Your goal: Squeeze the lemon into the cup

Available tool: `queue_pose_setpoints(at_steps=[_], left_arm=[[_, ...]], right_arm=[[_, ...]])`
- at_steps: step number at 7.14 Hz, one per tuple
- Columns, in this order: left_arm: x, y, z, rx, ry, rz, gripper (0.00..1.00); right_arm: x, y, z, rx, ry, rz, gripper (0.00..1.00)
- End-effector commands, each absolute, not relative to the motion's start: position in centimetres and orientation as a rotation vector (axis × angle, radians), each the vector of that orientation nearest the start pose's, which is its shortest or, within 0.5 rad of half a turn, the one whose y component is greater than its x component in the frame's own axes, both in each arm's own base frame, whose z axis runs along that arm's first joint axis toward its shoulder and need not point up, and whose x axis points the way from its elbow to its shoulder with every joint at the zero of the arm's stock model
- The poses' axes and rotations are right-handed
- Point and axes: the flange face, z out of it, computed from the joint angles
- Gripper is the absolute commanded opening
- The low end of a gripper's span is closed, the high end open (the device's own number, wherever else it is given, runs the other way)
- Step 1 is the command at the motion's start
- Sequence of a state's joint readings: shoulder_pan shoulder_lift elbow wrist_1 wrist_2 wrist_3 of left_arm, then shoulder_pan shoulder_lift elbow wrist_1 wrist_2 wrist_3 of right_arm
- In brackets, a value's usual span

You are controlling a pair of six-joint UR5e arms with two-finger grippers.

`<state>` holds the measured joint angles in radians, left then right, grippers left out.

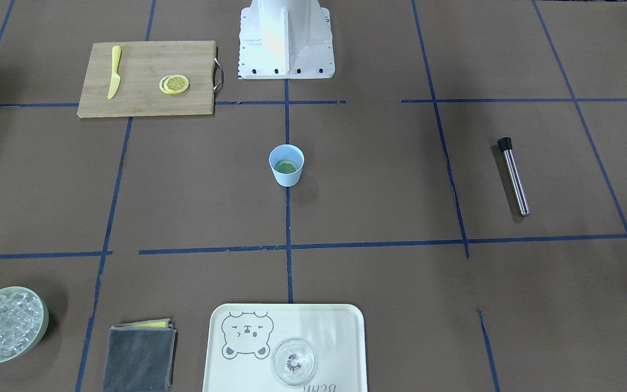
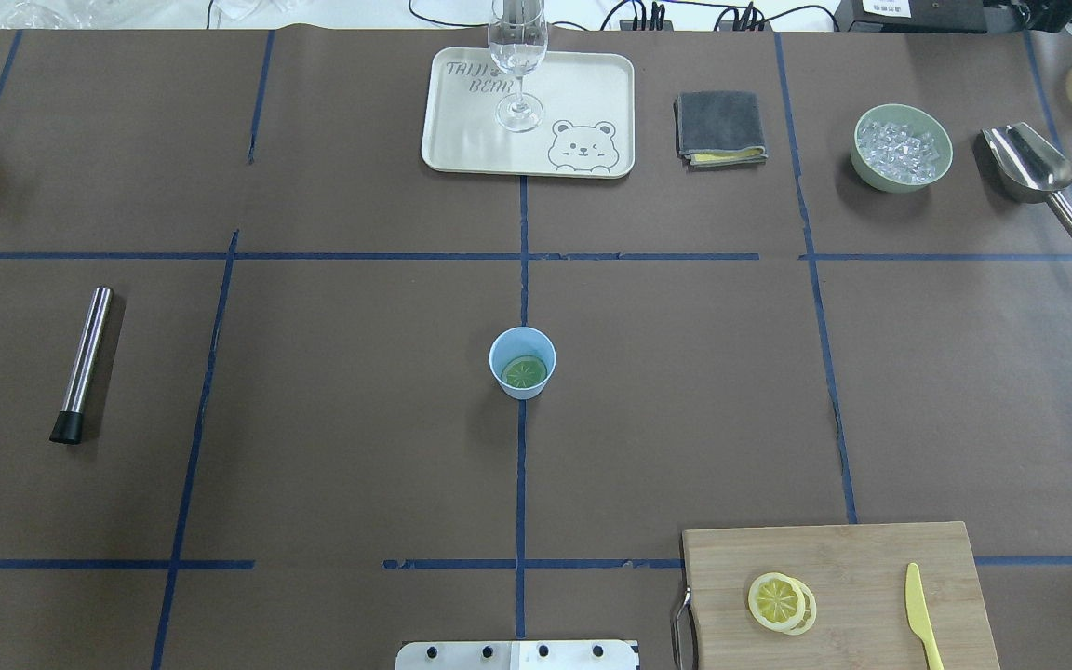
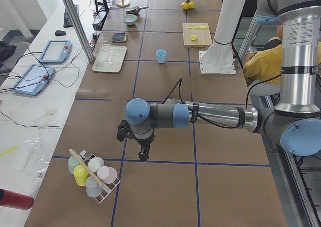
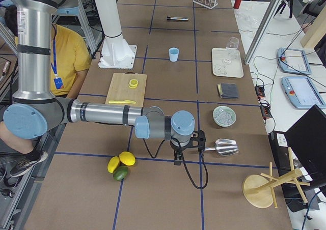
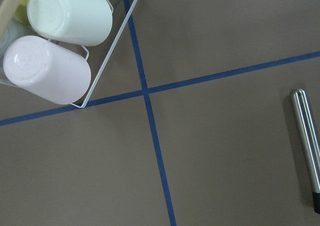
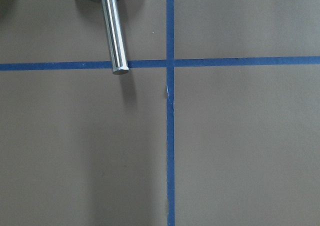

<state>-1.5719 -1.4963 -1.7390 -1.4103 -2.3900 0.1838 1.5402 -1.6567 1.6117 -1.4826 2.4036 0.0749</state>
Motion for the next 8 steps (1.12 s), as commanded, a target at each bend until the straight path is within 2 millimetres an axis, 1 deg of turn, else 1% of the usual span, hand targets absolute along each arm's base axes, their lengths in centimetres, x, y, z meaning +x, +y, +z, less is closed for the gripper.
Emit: queue_pose_setpoints(at_steps=[1, 2, 3, 5, 8], left_arm=[[-6.1, -44.7, 64.0, -0.021, 0.821, 0.131, 1.00], [-6.0, -44.7, 64.6, -0.031, 0.810, 0.130, 1.00], [-6.1, -44.6, 64.6, -0.033, 0.802, 0.130, 1.00], [-6.1, -44.6, 64.4, -0.029, 0.805, 0.132, 1.00], [-6.0, -44.8, 63.9, -0.017, 0.809, 0.135, 1.00]], right_arm=[[4.1, -46.0, 66.7, -0.008, -0.811, 0.014, 1.00], [3.3, -46.2, 66.9, -0.015, -0.794, 0.000, 1.00], [2.9, -46.6, 66.6, -0.012, -0.775, -0.011, 1.00], [2.0, -46.7, 66.1, -0.015, -0.772, -0.032, 1.00], [2.0, -46.6, 65.3, -0.003, -0.773, -0.032, 1.00]])
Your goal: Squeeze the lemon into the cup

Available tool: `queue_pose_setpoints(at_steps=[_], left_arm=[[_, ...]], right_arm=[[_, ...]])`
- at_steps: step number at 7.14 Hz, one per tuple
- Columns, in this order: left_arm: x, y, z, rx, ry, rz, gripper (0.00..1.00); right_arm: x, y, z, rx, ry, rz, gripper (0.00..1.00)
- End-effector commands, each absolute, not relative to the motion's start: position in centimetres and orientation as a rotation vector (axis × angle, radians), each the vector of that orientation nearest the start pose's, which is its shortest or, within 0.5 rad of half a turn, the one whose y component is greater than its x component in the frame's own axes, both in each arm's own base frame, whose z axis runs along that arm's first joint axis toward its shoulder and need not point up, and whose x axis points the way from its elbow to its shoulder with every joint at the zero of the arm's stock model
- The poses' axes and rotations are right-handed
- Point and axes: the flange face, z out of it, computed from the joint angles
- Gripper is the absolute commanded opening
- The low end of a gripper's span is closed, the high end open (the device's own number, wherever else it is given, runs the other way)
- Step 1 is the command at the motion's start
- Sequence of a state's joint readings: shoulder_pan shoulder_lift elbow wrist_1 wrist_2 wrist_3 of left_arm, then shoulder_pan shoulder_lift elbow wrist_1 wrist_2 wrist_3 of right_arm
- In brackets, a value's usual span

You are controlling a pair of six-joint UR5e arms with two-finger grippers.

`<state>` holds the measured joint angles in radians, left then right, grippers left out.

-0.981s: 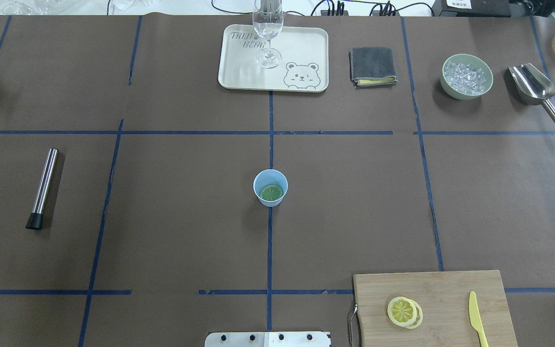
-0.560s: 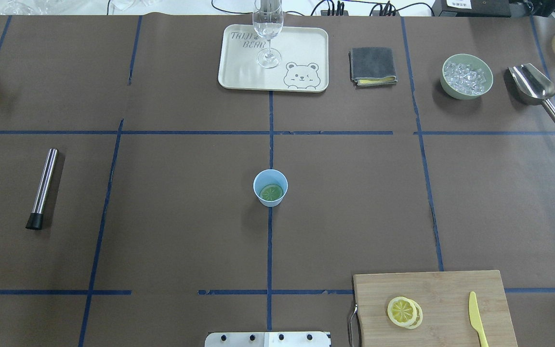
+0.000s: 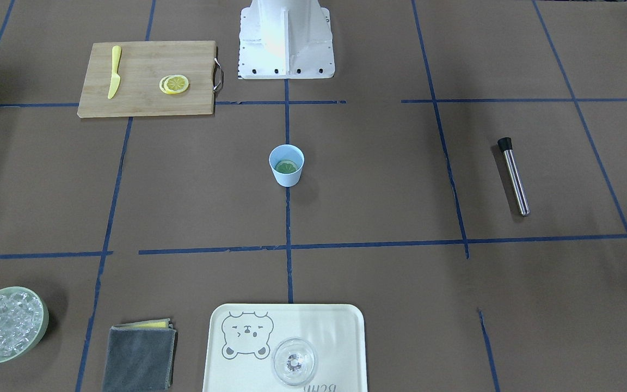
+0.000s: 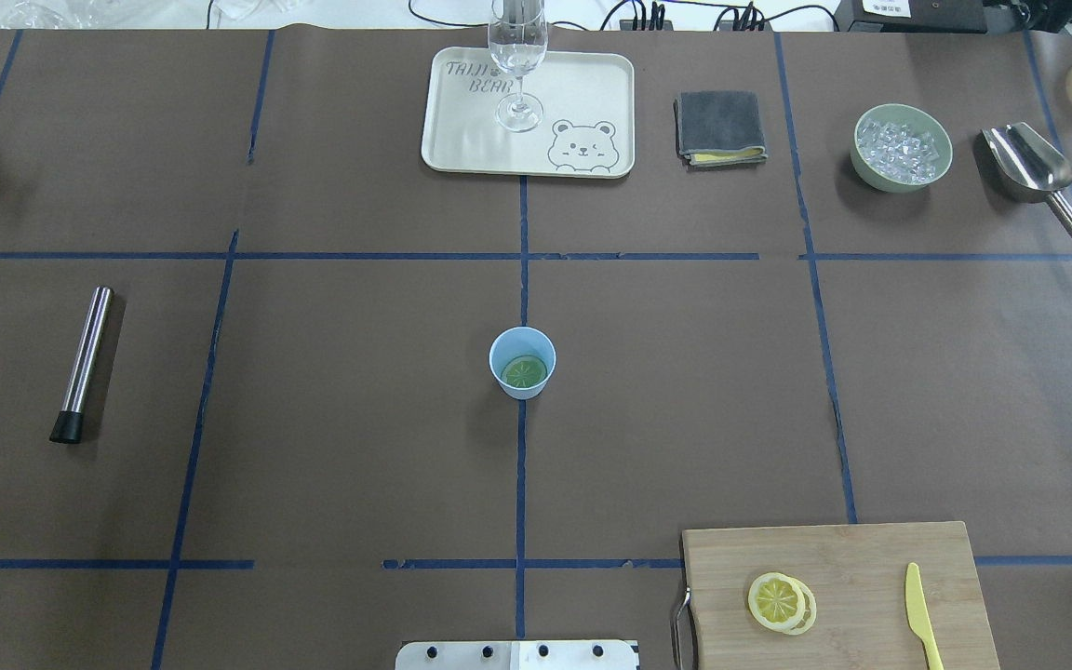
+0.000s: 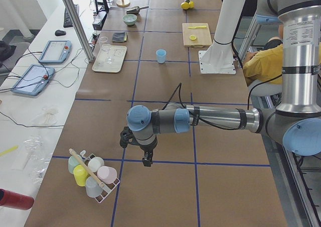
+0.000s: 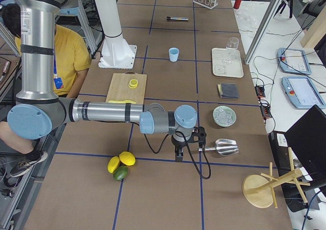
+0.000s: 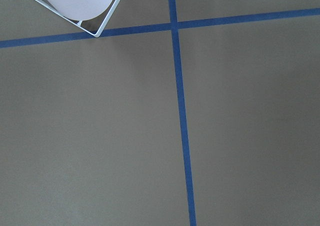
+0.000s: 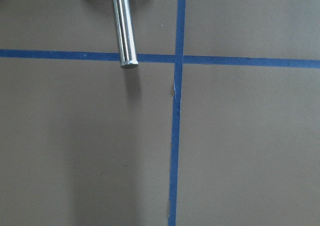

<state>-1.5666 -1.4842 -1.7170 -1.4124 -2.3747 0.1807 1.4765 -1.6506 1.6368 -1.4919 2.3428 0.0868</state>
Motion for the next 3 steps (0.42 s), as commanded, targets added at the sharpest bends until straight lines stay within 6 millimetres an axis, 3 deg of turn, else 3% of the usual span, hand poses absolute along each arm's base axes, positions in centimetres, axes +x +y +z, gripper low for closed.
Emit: queue_pose_setpoints(at_steps=[1, 3], left_arm=[[-6.1, -45.4, 63.4, -0.007, 0.803, 0.139, 1.00], [-6.0, -47.1, 61.6, 0.028, 0.800, 0.153, 1.00]], right_arm=[[1.9, -46.9, 65.0, 0.001, -0.779, -0.033, 1.00], [1.9, -46.5, 64.8, 0.005, -0.789, -0.034, 1.00]])
